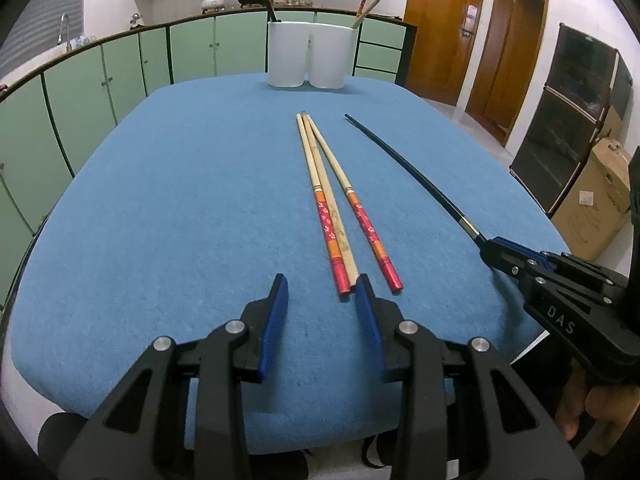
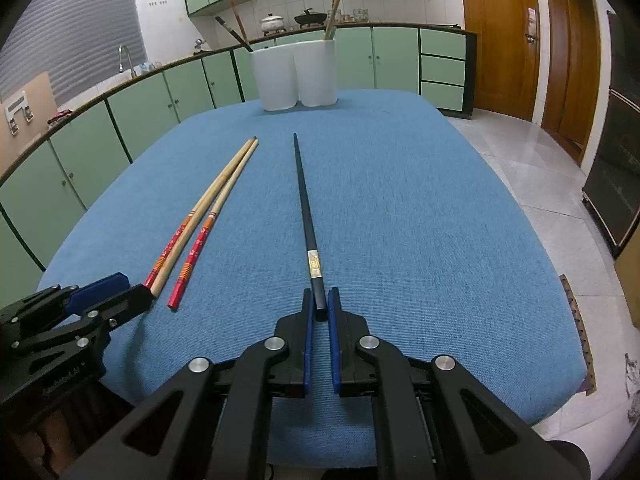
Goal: Organize utensils
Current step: 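Grasp a red-patterned chopstick with the left tool while the right tool holds the black one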
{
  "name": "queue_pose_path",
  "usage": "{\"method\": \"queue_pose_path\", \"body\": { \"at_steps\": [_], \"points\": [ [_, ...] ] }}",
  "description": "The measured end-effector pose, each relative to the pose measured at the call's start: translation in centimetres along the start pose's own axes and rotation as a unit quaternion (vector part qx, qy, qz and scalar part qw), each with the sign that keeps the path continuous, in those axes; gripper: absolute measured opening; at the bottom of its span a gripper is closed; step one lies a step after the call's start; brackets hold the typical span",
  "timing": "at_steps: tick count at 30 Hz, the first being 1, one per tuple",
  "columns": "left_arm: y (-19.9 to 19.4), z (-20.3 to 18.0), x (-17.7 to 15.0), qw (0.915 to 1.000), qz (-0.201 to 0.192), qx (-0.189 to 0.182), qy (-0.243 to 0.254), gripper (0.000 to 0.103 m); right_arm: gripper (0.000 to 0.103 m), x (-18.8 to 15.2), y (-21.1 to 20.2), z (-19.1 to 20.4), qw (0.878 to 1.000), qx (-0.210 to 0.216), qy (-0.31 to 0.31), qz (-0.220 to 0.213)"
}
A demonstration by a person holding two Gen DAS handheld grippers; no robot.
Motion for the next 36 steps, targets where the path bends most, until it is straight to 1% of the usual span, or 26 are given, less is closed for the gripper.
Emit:
{"method": "queue_pose_path", "body": {
  "at_steps": [2,4,5,7,12,16,18,20,21,22,23,24,25,29,30,31,32,33,34,36],
  "points": [
    [0.1,0.0,0.1,1.0000,-0.003,0.001,-0.003,0.025,0.007,0.0,0.0,0.0,1.000,0.001,0.001,0.000],
    [0.2,0.4,0.2,0.9999,-0.005,0.003,-0.011,0.008,0.007,-0.1,0.0,-0.1,1.000,0.000,0.000,-0.001],
    [0.1,0.6,0.2,0.9998,-0.006,0.003,-0.016,0.005,0.007,-0.1,0.0,-0.1,1.000,0.000,-0.001,-0.001],
    [-0.1,1.2,0.1,0.9995,-0.012,0.009,-0.028,0.005,0.007,-0.1,-0.1,-0.1,1.000,-0.004,-0.003,-0.003],
    [-0.6,2.6,-0.2,0.9977,-0.021,0.041,-0.049,0.005,0.007,-0.1,-0.2,0.0,1.000,-0.017,-0.004,-0.007],
    [-1.0,3.3,-0.4,0.9968,-0.022,0.051,-0.059,0.005,0.007,-0.2,-0.4,-0.2,0.999,-0.037,0.002,-0.011],
    [-1.0,3.4,-0.5,0.9968,-0.019,0.052,-0.057,0.006,0.007,-0.3,-0.4,-0.2,0.999,-0.035,0.004,-0.009],
    [-1.2,3.5,-0.5,0.9969,-0.018,0.052,-0.056,0.007,0.007,-0.3,-0.5,0.1,1.000,-0.024,-0.001,-0.007],
    [-1.2,3.6,-0.5,0.9970,-0.017,0.052,-0.055,0.010,0.008,-0.4,-0.5,0.4,1.000,-0.013,-0.005,-0.005],
    [-1.2,3.7,-0.5,0.9971,-0.017,0.053,-0.052,0.018,0.008,-0.5,-0.6,0.6,1.000,-0.009,-0.009,-0.004],
    [-1.2,3.7,-0.5,0.9971,-0.017,0.054,-0.051,0.022,0.009,-0.5,-0.7,0.7,1.000,-0.005,-0.011,-0.005],
    [-1.2,3.8,-0.4,0.9970,-0.017,0.055,-0.051,0.032,0.010,-0.6,-0.7,0.8,1.000,-0.001,-0.012,-0.005],
    [-1.2,3.9,-0.4,0.9973,-0.018,0.052,-0.049,0.035,0.010,-0.6,-0.7,0.9,1.000,-0.001,-0.013,-0.005],
    [-0.8,3.8,-0.2,0.9979,-0.023,0.048,-0.039,0.035,0.011,-0.5,-0.4,1.2,1.000,-0.006,-0.024,-0.010],
    [-0.8,3.8,-0.2,0.9980,-0.023,0.046,-0.038,0.032,0.010,-0.4,-0.3,1.5,0.999,-0.007,-0.032,-0.012],
    [-0.7,3.7,-0.1,0.9980,-0.024,0.045,-0.036,0.023,0.010,-0.4,-0.2,1.7,0.999,-0.008,-0.039,-0.014],
    [-0.7,3.6,-0.1,0.9983,-0.024,0.041,-0.034,0.018,0.010,-0.4,-0.2,1.7,0.999,-0.009,-0.042,-0.015],
    [-0.7,3.6,-0.1,0.9985,-0.023,0.037,-0.034,0.008,0.008,-0.4,-0.2,1.8,0.999,-0.009,-0.044,-0.014],
    [-0.8,3.6,-0.2,0.9985,-0.023,0.034,-0.035,0.005,0.007,-0.4,-0.3,1.9,0.999,-0.009,-0.044,-0.014],
    [-0.9,3.6,-0.2,0.9985,-0.022,0.032,-0.038,0.005,0.007,-0.4,-0.5,1.9,0.999,-0.008,-0.044,-0.015]
  ]
}}
Point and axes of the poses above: each gripper's, at about its wrist camera, not at the fingertips, and y roughly the way its jaws point, z to its left, x to its top, the point moved 9 cm from there along y, roughly the way its jaws point, and after that the axes turned 6 degrees about z, right-handed, at the moved point
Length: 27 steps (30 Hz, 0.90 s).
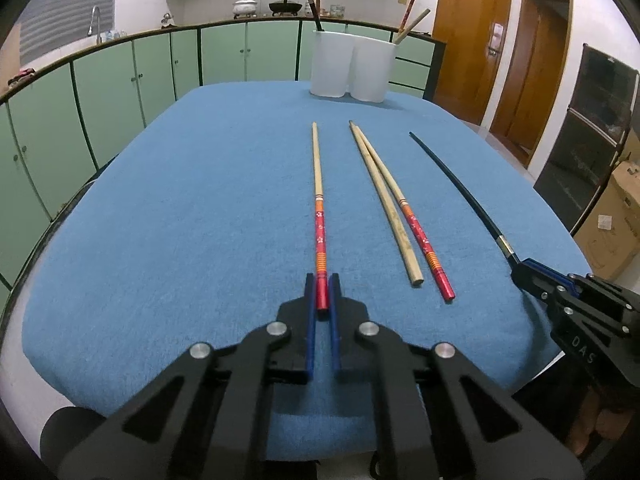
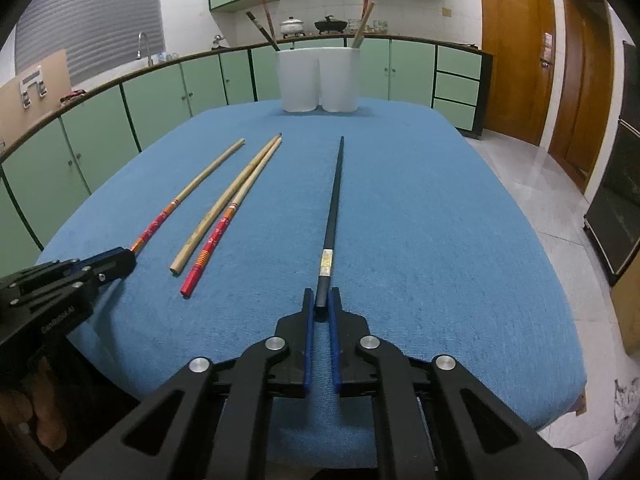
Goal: Organize utensils
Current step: 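Grasp a red-patterned chopstick with the left tool while the right tool holds the black one, then carry the red-patterned chopstick with the left tool while the right tool carries the black one to the holder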
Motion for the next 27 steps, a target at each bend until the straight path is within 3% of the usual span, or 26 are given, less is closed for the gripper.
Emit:
{"method": "queue_pose_path", "body": {
  "at_steps": [7,18,27],
  "points": [
    [-2.7,0.2,1.7,0.9998,-0.014,-0.006,-0.012,0.005,0.007,2.0,-3.2,0.1,1.000,0.008,0.011,-0.027],
    [-9.3,0.6,7.5,0.9987,-0.051,0.001,-0.003,0.005,0.007,7.3,-9.4,0.4,0.998,0.013,-0.003,-0.064],
    [-11.8,0.0,10.7,0.9977,-0.066,-0.005,0.015,0.005,0.007,11.4,-10.6,1.1,0.997,0.017,-0.032,-0.068]
  ]
}}
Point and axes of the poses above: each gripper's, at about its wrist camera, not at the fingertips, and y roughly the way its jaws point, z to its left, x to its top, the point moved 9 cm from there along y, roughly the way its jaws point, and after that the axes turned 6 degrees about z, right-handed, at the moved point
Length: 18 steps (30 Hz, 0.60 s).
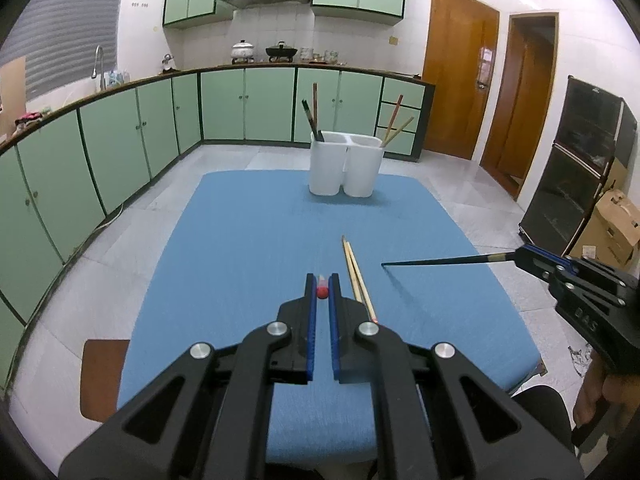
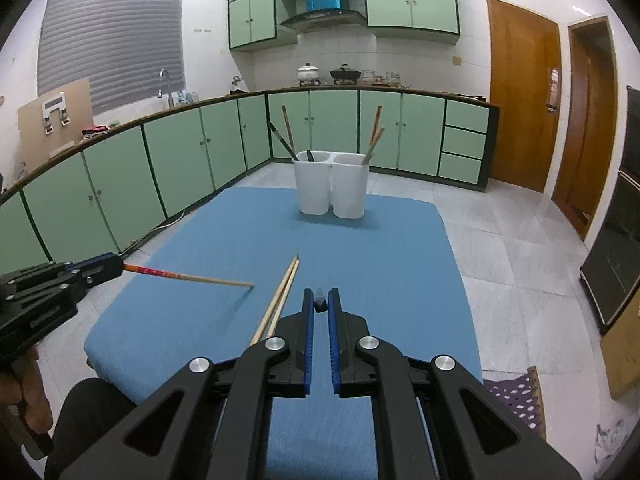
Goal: Organize utensils
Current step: 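Carry the red-patterned chopstick with the left tool while the right tool carries the black one to the holder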
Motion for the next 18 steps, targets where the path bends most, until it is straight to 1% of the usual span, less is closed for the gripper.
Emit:
{"method": "queue_pose_path", "body": {
  "at_steps": [11,18],
  "points": [
    [0.2,0.3,3.1,0.9999,-0.004,-0.004,0.012,0.005,0.007,3.4,1.5,0.9,0.999,0.002,-0.032,0.008],
    [1.1,0.5,5.0,0.9996,0.012,-0.020,0.015,0.005,0.007,5.4,2.9,0.9,0.999,0.010,-0.038,0.024]
  ]
}}
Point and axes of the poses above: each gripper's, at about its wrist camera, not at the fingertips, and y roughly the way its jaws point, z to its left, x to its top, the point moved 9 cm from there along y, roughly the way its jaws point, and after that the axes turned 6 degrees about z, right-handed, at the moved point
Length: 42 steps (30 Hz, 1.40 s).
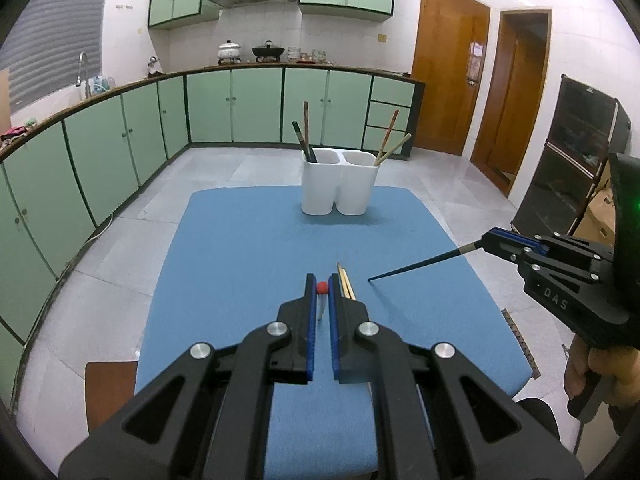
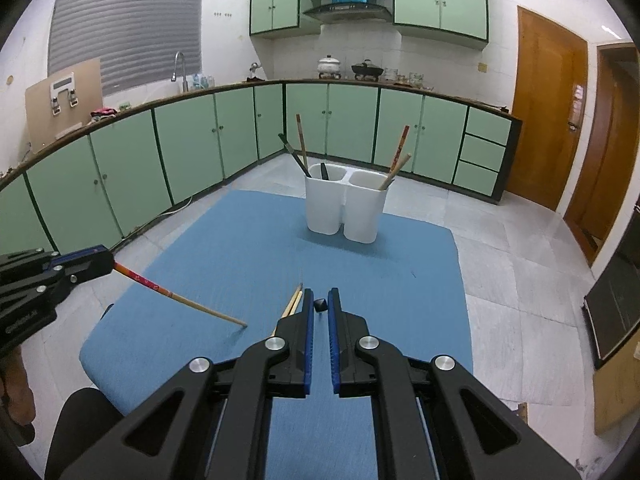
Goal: Organize utensils
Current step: 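Carry the red-patterned chopstick with the left tool while the right tool carries the black one to the holder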
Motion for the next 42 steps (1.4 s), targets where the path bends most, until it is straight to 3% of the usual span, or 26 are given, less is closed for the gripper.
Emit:
{"method": "queue_pose_path", "body": {
  "at_steps": [8,22,42],
  "points": [
    [1.7,0.8,3.0,0.9996,0.021,-0.018,0.001,0.005,0.007,2.3,1.9,-1.2,0.999,0.018,0.004,0.032],
    [4.4,0.7,6.7,0.9985,0.041,-0.018,0.030,0.005,0.007,7.6,4.9,-1.7,0.995,0.032,-0.026,0.090],
    [3.3,-0.2,9.3,0.9982,0.024,-0.031,0.044,0.005,0.006,11.0,0.6,-2.7,0.998,0.022,-0.037,0.052]
  ]
}}
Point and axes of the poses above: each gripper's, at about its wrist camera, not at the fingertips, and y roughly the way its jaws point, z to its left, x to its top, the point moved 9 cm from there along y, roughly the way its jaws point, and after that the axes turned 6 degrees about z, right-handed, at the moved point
